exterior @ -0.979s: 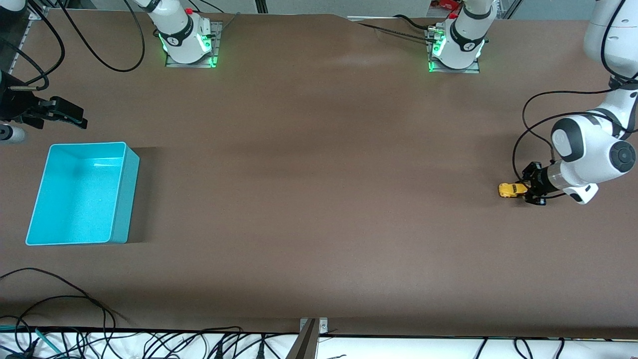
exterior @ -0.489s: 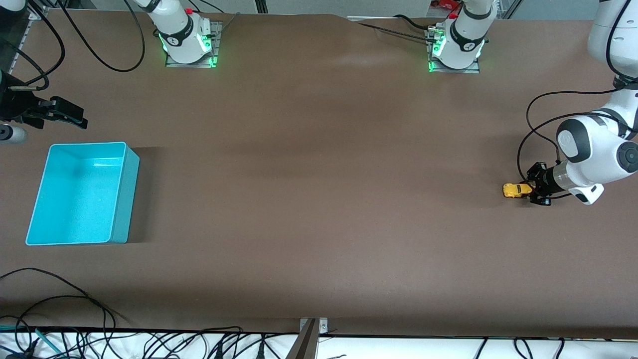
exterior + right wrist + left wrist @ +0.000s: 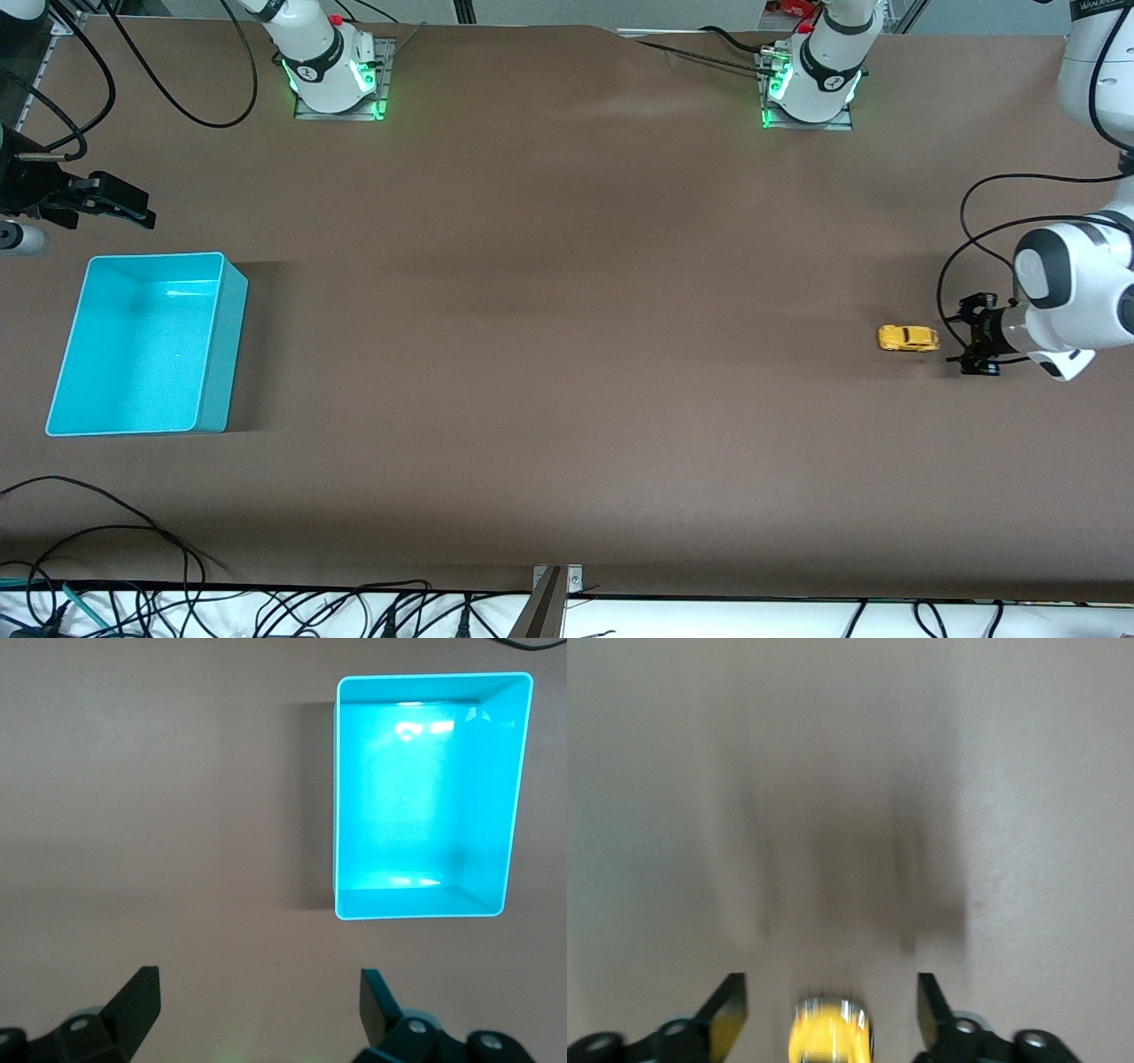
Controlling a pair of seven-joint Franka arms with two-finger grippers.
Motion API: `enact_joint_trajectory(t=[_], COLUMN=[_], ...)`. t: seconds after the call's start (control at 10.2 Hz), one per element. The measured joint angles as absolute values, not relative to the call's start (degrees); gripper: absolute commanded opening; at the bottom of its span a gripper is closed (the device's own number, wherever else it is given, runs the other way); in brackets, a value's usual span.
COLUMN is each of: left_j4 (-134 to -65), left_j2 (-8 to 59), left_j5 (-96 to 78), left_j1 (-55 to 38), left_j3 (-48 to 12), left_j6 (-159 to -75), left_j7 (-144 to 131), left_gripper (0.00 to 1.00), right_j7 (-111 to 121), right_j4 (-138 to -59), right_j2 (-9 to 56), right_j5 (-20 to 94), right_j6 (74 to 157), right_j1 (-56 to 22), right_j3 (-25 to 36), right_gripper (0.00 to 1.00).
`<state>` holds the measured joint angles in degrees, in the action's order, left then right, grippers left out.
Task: Wind up and store yellow beetle car
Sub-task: 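Open the left gripper, letting the car roll toward the blue bin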
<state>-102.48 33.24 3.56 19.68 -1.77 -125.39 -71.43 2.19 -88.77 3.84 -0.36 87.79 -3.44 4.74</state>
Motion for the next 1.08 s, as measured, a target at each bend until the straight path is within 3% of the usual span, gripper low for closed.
enact_joint_trajectory(t=[1.08], left_j4=[-99.87], left_j2=[33.0], left_j5=[3.75], left_j1=[19.42], left_j3=[-1.75], left_j6=[-121.14], left_j7=[-71.97], left_gripper=[1.0], right_j7=[2.19], right_j4=[-88.77], right_j2=[3.88], right_j5=[-0.37], right_j6=[87.79], right_j1=[-3.93], right_j3=[4.71], right_gripper=[1.0])
